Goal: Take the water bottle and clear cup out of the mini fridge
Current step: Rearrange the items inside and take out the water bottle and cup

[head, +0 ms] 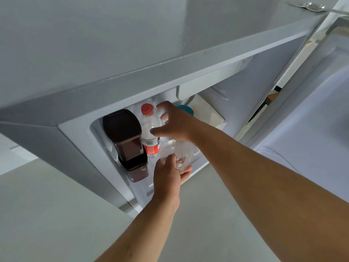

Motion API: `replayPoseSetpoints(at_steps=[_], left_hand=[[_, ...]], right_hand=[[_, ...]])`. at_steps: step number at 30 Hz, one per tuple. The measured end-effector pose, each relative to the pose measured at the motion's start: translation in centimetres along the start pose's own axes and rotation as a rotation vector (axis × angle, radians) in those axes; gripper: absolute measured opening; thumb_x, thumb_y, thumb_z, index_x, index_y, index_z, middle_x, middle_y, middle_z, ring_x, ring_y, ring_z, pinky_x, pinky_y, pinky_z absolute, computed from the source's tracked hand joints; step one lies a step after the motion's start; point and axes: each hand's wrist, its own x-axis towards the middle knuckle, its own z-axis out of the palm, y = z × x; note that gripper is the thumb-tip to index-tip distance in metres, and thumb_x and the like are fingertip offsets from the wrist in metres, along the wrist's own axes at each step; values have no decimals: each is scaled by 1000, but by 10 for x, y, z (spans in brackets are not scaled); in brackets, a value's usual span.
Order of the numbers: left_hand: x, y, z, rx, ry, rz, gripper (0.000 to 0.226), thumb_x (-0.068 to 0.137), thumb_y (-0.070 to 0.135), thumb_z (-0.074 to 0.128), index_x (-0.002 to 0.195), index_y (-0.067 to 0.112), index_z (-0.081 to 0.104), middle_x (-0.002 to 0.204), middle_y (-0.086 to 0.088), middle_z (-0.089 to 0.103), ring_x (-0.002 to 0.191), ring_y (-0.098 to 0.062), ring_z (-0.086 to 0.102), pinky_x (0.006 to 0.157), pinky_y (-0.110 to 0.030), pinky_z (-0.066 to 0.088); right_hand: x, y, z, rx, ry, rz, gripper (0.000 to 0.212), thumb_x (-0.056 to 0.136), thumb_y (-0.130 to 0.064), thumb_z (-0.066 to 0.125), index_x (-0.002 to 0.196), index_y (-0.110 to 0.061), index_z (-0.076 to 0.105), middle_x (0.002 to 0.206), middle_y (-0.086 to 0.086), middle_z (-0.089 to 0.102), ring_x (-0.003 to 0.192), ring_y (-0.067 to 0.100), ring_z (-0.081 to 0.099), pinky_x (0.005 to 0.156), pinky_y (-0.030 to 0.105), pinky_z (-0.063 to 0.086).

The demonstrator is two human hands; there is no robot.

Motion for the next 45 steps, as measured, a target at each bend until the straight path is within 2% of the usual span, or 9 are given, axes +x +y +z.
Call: replayPoseSetpoints(at_steps=[3, 6, 9, 14, 18, 22, 27, 35, 45], left_hand=[[4, -2, -10, 6, 17, 2, 18, 103, 20, 53, 112, 5, 59, 109, -12, 78, 80, -25, 81, 65, -28, 64], [10, -3, -16, 6, 31, 11, 19, 105, 22, 53, 114, 7, 59, 109, -11, 77, 81, -24, 81, 64, -27, 63], [15, -4, -19, -18, 45, 16, 15, 104, 21, 51, 110, 11, 61, 107, -10, 76, 80, -26, 81, 63, -29, 63], [20, -8, -20, -1, 21, 20, 15, 104, 21, 52, 110, 15, 64, 110, -13, 76, 81, -26, 81, 66, -32, 64], [22, -11, -20, -22, 16, 24, 15, 103, 20, 54, 113, 11, 62, 110, -18, 76, 81, -29, 81, 68, -35, 66], [23, -13, -21, -42, 41, 26, 12, 104, 19, 55, 113, 13, 60, 108, -19, 76, 79, -28, 81, 66, -35, 65], [23, -15, -21, -69, 67, 28, 7, 104, 18, 55, 105, 15, 61, 108, -19, 75, 77, -26, 81, 63, -32, 64], [23, -12, -21, -103, 54, 3, 23, 103, 19, 56, 124, 8, 57, 110, -22, 73, 82, -29, 81, 65, -34, 65], [18, -12, -20, -64, 51, 27, 13, 102, 20, 53, 109, 10, 58, 112, -20, 73, 80, -29, 81, 65, -33, 65]], right_hand=[[6, 8, 19, -14, -27, 23, 96, 76, -37, 88, 153, -28, 32, 123, -6, 61, 98, 12, 60, 66, 9, 38], [10, 15, 36, 22, -49, 48, 109, 70, -36, 94, 156, -21, 29, 133, 1, 62, 106, 16, 59, 77, 18, 42], [14, 17, 51, 74, 27, 63, 112, 68, -33, 95, 155, -20, 27, 135, 0, 63, 98, 13, 57, 63, 12, 36], [17, 16, 72, 87, 237, 93, 98, 68, -40, 91, 145, -23, 33, 117, -3, 67, 89, 16, 58, 68, 24, 40], [17, 18, 72, 40, 336, 182, 80, 71, -39, 88, 130, -25, 35, 98, -6, 61, 84, 20, 67, 80, 41, 61], [14, 16, 68, -117, 411, 191, 79, 83, -43, 81, 139, -22, 29, 111, 2, 64, 98, 27, 70, 90, 47, 61], [10, 10, 65, -84, 409, 239, 78, 85, -43, 78, 141, -19, 30, 114, 4, 63, 102, 30, 70, 90, 48, 60], [1, 5, 62, -36, 371, 143, 111, 78, -37, 85, 158, -20, 11, 137, 8, 55, 121, 31, 61, 103, 48, 53], [-3, -10, 32, -257, 542, 33, 104, 78, -71, 71, 155, -23, 21, 147, 7, 50, 113, 35, 67, 85, 43, 60]])
